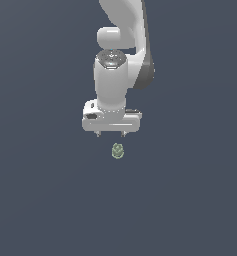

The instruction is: Pick up the object and move it to a goal position.

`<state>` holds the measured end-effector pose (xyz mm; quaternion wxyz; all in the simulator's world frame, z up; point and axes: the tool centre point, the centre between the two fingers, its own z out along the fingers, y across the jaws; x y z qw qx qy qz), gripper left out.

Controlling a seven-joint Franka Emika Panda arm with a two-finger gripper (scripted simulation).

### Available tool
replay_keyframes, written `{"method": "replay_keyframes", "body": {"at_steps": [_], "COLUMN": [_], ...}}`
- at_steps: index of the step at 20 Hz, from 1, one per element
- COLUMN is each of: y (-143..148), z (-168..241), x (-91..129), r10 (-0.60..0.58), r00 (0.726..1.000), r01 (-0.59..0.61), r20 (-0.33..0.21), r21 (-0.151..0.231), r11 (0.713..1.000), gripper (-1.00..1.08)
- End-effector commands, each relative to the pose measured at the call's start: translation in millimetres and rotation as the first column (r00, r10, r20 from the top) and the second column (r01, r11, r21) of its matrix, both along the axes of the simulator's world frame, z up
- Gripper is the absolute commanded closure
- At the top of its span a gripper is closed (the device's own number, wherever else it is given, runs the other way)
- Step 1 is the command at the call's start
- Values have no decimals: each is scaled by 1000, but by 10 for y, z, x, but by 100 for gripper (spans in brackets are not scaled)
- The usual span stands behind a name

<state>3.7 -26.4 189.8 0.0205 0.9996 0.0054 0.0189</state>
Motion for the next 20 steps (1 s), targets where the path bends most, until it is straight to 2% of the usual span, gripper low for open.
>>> {"method": "replay_keyframes", "body": {"at_steps": [1, 11, 20], "y": [-6, 21, 130], "z": [16, -73, -450], "x": [8, 3, -35], "r10": [10, -22, -160], "r00": [1000, 1000, 987], "r01": [-10, 22, 161], "r20": [0, -3, -16], "r21": [0, 6, 27], "r11": [1000, 1000, 987], "gripper": [-92, -92, -92]}}
